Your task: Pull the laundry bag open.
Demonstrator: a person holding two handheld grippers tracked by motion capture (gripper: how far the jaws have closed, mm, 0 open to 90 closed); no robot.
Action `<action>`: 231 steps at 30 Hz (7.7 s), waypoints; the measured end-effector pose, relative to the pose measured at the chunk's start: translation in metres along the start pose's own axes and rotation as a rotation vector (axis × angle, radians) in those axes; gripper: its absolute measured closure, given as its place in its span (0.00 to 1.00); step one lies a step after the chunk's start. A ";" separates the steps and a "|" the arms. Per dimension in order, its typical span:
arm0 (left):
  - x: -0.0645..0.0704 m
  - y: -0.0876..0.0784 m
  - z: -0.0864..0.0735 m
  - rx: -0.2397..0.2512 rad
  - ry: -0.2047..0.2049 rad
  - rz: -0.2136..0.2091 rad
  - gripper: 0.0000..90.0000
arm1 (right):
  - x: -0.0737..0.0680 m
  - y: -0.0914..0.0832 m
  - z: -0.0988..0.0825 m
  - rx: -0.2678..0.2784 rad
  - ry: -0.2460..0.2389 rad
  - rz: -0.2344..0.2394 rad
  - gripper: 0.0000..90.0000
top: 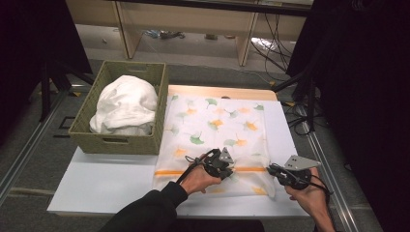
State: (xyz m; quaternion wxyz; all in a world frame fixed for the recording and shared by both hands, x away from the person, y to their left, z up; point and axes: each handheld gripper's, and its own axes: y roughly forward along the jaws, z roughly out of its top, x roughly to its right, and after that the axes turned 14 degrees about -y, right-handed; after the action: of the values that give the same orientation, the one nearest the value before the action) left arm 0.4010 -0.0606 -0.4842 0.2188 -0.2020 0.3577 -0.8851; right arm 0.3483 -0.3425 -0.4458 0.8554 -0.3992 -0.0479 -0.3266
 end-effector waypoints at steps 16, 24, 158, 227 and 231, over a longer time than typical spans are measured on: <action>-0.007 -0.024 -0.013 -0.001 0.008 0.023 0.99 | 0.001 0.003 -0.004 -0.021 0.007 -0.001 0.96; -0.011 -0.026 -0.018 -0.013 -0.007 0.024 0.99 | 0.001 0.003 -0.004 -0.021 0.005 0.000 0.96; -0.058 -0.136 -0.123 0.023 -0.230 0.231 0.72 | 0.011 0.014 0.015 0.087 0.093 -0.102 0.49; -0.015 -0.156 -0.123 0.243 -0.234 0.180 0.21 | -0.011 0.108 0.068 -0.143 -0.244 0.175 0.38; -0.015 -0.156 -0.123 0.240 -0.232 0.175 0.21 | -0.008 0.108 0.068 -0.142 -0.282 0.195 0.43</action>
State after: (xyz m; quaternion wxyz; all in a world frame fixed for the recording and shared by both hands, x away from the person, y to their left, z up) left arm 0.3125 0.1157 -0.4560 0.3571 -0.2433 0.2382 -0.8698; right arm 0.4182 -0.2392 -0.4728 0.8375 -0.5032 -0.1051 -0.1853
